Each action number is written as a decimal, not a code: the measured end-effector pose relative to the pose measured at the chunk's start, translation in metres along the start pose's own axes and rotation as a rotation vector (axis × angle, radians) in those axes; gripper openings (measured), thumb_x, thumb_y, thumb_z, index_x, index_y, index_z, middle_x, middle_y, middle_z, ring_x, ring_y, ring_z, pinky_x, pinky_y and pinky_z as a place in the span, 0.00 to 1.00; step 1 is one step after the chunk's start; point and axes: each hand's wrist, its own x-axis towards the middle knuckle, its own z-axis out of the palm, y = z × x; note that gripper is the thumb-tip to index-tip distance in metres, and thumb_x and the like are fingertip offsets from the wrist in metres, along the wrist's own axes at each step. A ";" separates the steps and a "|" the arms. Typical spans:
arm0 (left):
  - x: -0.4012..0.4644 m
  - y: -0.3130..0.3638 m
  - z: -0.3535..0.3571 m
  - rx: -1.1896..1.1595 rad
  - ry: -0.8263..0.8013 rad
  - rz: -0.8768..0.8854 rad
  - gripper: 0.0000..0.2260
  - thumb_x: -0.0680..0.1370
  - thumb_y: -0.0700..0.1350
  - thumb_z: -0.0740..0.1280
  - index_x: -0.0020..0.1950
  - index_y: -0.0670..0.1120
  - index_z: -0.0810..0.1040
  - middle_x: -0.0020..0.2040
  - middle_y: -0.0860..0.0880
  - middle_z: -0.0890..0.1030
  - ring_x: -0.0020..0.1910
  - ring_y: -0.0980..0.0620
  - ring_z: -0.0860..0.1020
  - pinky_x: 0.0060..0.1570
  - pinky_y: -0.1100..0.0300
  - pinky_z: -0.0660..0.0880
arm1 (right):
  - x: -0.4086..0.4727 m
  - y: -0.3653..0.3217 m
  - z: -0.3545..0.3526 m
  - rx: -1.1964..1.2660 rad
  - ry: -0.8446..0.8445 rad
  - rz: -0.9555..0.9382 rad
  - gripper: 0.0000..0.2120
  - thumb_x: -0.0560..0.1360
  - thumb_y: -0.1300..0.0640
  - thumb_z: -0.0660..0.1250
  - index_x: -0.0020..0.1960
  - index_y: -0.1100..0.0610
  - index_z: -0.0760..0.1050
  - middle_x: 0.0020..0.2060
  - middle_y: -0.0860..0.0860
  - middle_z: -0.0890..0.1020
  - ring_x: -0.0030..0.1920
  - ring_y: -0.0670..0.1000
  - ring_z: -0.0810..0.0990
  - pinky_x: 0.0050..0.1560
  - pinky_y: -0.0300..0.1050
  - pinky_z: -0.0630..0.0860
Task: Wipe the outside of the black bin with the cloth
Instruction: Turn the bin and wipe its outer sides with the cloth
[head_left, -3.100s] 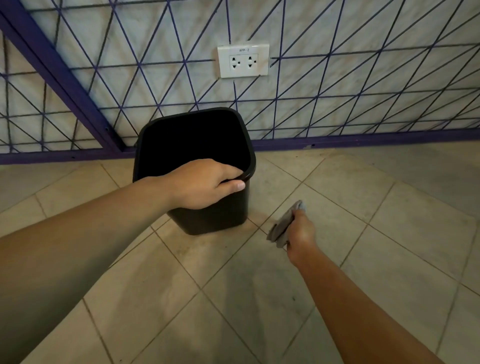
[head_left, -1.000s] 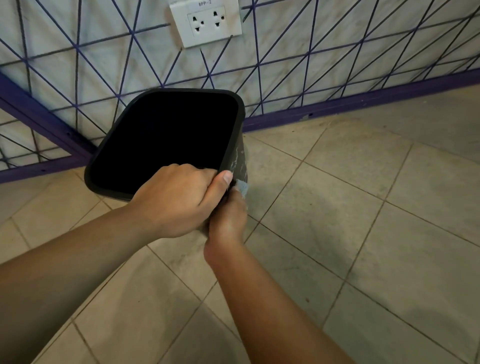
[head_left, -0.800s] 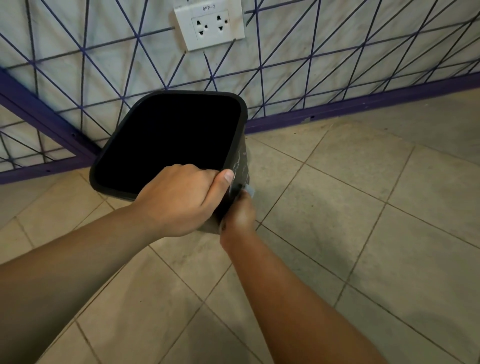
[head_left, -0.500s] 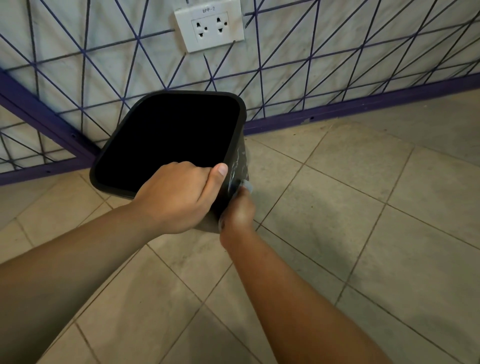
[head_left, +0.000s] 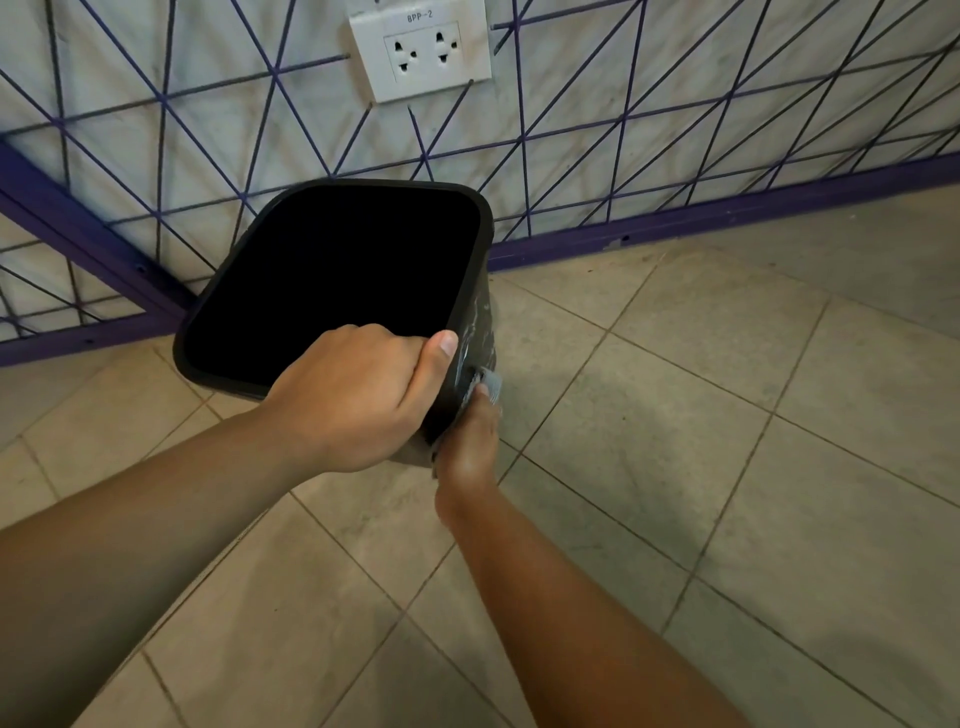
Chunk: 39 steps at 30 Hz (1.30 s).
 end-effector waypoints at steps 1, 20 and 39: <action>0.000 0.000 0.000 -0.001 0.003 0.000 0.24 0.83 0.55 0.44 0.29 0.51 0.65 0.22 0.52 0.67 0.22 0.55 0.67 0.28 0.62 0.57 | 0.011 0.001 -0.001 0.006 0.017 0.027 0.52 0.64 0.23 0.55 0.84 0.44 0.62 0.82 0.51 0.67 0.81 0.57 0.66 0.79 0.63 0.67; 0.005 -0.002 -0.001 0.045 -0.014 -0.004 0.24 0.81 0.56 0.46 0.29 0.50 0.66 0.22 0.52 0.66 0.22 0.55 0.66 0.27 0.60 0.56 | 0.013 -0.004 0.000 0.034 0.022 0.030 0.48 0.66 0.27 0.58 0.83 0.44 0.65 0.82 0.52 0.66 0.78 0.59 0.69 0.64 0.57 0.79; 0.006 -0.004 0.001 0.048 -0.003 -0.012 0.23 0.81 0.57 0.45 0.30 0.51 0.67 0.24 0.52 0.68 0.23 0.55 0.68 0.27 0.58 0.58 | 0.024 -0.005 -0.006 -0.073 -0.027 -0.008 0.33 0.78 0.34 0.55 0.78 0.48 0.71 0.74 0.55 0.76 0.68 0.56 0.77 0.55 0.49 0.80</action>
